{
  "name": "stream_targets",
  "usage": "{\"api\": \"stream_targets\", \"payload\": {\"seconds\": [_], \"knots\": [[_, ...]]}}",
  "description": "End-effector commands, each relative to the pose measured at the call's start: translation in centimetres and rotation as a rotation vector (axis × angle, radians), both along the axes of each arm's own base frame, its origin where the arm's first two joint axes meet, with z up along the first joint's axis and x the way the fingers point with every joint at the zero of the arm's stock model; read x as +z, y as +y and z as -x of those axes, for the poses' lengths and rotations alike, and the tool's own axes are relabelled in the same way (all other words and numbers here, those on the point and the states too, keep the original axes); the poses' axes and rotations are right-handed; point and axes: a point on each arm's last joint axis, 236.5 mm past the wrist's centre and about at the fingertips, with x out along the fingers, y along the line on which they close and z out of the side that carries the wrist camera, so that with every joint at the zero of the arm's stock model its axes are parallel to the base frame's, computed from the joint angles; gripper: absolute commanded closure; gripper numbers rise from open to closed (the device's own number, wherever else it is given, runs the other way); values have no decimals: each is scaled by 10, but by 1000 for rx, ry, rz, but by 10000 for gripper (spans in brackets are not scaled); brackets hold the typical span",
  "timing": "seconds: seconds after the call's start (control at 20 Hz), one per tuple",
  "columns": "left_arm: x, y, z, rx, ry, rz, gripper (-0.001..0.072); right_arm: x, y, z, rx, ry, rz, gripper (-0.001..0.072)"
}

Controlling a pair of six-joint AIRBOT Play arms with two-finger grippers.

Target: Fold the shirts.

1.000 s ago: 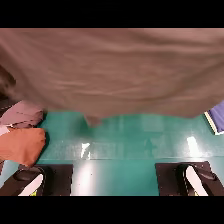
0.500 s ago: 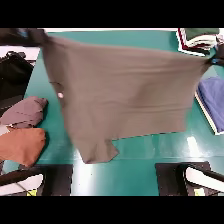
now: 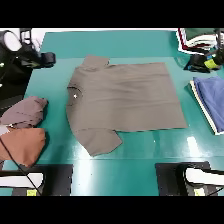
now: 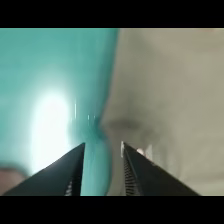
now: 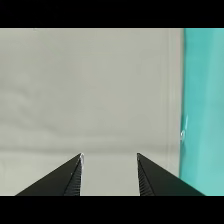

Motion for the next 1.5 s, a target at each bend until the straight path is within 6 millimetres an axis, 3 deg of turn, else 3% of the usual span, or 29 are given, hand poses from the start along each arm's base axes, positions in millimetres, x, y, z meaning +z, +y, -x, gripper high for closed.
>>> {"api": "stream_targets", "payload": {"seconds": [0.0,0.1,0.2,0.4,0.45,0.5,0.55,0.75,0.95,1.0,1.1,1.15,1.25,1.35,1.4,1.45], "knots": [[-23,27,57,54,135,-2,421,-16,-5,53,-14,30,-16,332],[-54,27,101,59,216,2,420,-29,13,87,-12,34,-105,332],[-90,11,144,52,299,70,420,-37,31,111,-22,26,-188,332],[-149,-35,203,72,394,287,419,-44,55,133,-10,-9,-241,332],[-160,-47,212,67,407,338,353,-44,57,135,-9,-23,-238,332],[-168,-60,218,53,417,388,202,-43,61,137,1,-33,-235,332],[-173,-74,223,33,424,437,157,-43,65,139,13,-40,-233,332],[-191,-116,240,-45,433,483,157,-40,72,140,38,-49,-230,332],[-197,-139,252,-65,451,496,159,-39,71,138,33,-55,-228,332],[-195,-142,252,-68,450,504,232,-40,67,138,27,-54,-221,332],[-189,-142,244,-77,426,498,591,-45,53,142,-18,-28,-223,332],[-181,-144,237,-86,404,500,676,-51,41,145,-61,2,-232,332],[-163,-147,221,-107,349,503,677,-77,13,158,-168,83,-265,331],[-144,-150,206,-123,299,509,677,-117,-12,177,-295,180,-309,309],[-137,-151,201,-136,279,508,677,-138,-23,189,-361,234,-326,197],[-131,-152,197,-167,256,496,677,-158,-30,201,-423,288,-358,179]]}}
